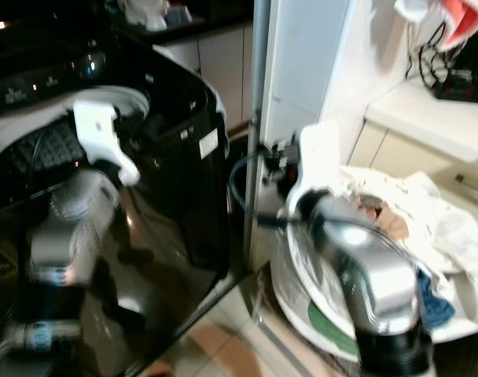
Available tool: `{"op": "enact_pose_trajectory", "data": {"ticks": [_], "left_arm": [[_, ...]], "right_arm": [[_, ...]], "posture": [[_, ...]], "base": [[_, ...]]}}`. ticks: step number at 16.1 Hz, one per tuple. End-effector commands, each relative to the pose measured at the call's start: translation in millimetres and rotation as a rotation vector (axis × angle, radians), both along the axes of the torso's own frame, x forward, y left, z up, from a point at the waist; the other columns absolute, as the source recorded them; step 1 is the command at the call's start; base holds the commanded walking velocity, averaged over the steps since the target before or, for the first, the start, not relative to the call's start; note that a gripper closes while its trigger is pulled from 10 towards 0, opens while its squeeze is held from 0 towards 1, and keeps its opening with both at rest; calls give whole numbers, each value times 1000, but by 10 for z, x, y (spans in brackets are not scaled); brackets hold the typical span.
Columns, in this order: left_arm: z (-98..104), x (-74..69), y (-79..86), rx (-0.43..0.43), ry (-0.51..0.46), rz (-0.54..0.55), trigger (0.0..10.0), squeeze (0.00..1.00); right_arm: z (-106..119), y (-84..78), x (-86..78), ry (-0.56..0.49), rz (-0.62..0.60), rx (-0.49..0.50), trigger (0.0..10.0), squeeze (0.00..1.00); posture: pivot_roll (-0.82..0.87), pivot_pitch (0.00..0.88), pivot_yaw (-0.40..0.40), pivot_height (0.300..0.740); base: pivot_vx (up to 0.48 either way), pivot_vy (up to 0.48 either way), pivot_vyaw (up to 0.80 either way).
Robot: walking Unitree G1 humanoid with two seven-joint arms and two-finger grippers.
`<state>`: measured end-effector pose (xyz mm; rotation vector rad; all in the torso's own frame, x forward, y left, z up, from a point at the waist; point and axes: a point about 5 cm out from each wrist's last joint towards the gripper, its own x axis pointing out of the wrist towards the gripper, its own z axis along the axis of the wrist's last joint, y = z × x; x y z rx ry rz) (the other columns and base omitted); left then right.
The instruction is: Clothes washing
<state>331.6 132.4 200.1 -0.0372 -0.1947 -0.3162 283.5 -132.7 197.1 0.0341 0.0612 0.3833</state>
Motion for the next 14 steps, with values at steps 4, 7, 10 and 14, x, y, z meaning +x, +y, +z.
{"op": "enact_pose_trajectory", "data": {"ticks": [4, 7, 10, 14], "left_arm": [[99, -89, -80, 24, -5, -18, 10000, 0], [116, -99, -63, 34, 9, -10, 10000, 0], [107, -115, -48, 30, 24, -10, 10000, 0], [89, -140, -48, 26, 36, -9, 10000, 0]], "right_arm": [[-26, -11, 5, 6, -14, 20, 10000, 0], [-52, -22, -5, 7, -19, 19, 10000, 0], [-95, -23, -20, 27, -5, 11, 10000, 0], [-114, -46, -25, 40, -8, 6, 10000, 0]], "posture": [[-57, 0, 31, 740], [-59, 0, 38, 740], [-64, 0, 34, 740], [-67, 0, 32, 740]], "base": [[128, 0, -545], [285, 0, 0], [341, 0, 0], [346, 0, -600]]}}
